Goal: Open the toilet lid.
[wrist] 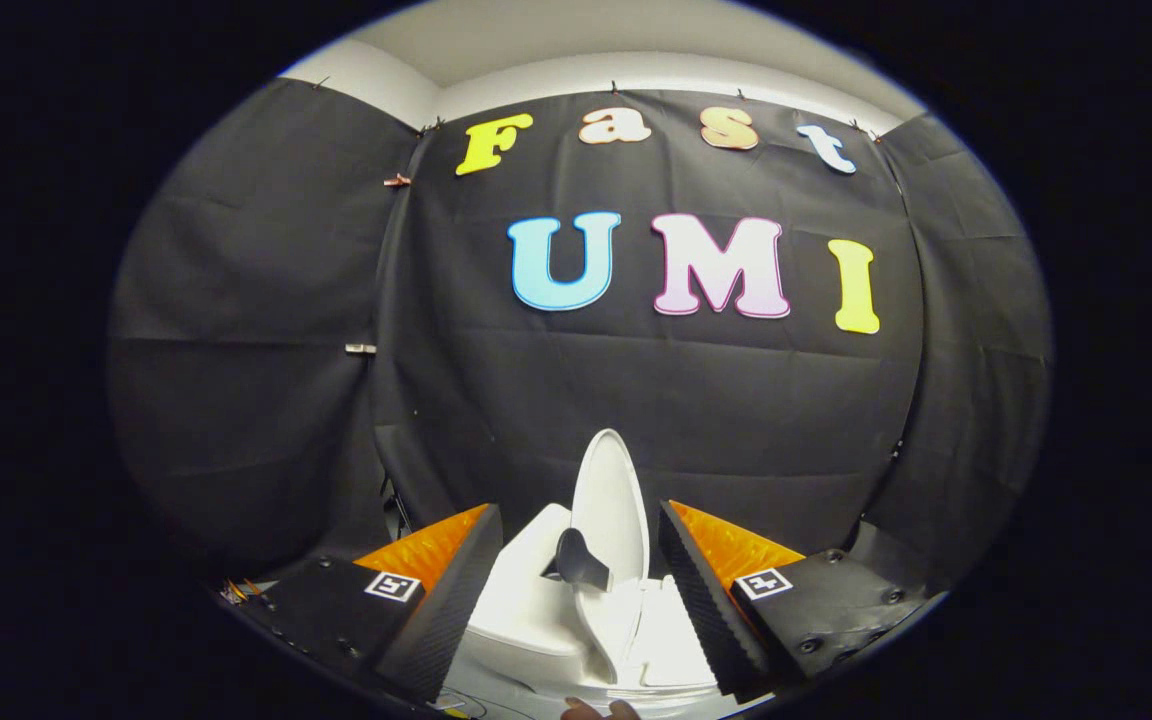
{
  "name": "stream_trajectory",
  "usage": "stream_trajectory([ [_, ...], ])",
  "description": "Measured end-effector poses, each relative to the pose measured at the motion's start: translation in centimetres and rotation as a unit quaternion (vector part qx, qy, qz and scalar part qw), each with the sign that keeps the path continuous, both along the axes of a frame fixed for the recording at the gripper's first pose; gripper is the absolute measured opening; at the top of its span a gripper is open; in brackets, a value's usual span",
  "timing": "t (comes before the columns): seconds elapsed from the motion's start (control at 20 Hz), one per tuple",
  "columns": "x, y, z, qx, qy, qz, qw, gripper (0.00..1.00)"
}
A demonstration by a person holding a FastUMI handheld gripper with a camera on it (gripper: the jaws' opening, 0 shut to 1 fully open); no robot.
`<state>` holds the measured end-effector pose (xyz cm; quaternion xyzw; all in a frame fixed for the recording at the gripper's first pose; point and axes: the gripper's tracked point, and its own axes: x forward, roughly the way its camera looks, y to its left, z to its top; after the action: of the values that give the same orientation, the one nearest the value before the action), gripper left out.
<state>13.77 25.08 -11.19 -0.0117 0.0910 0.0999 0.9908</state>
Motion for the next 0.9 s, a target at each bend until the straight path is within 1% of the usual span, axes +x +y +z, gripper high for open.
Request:
stream_trajectory([
  [0.2, -2.2, -2.1, 4.4, 0.02, -0.02, 0.006, 1.0, 0.98],
  [0.4, -4.6, -5.5, 7.5, 0.029, -0.033, 0.0, 0.999, 0.98],
  [0.6, -7.0, -8.5, 9.8, 0.033, -0.048, -0.005, 0.998, 0.98],
  [0.75, -8.5, -11.3, 10.9, 0.032, -0.056, -0.022, 0.998, 0.98],
  [0.9, -9.7, -13.1, 11.9, 0.052, -0.069, -0.027, 0.996, 0.98],
])
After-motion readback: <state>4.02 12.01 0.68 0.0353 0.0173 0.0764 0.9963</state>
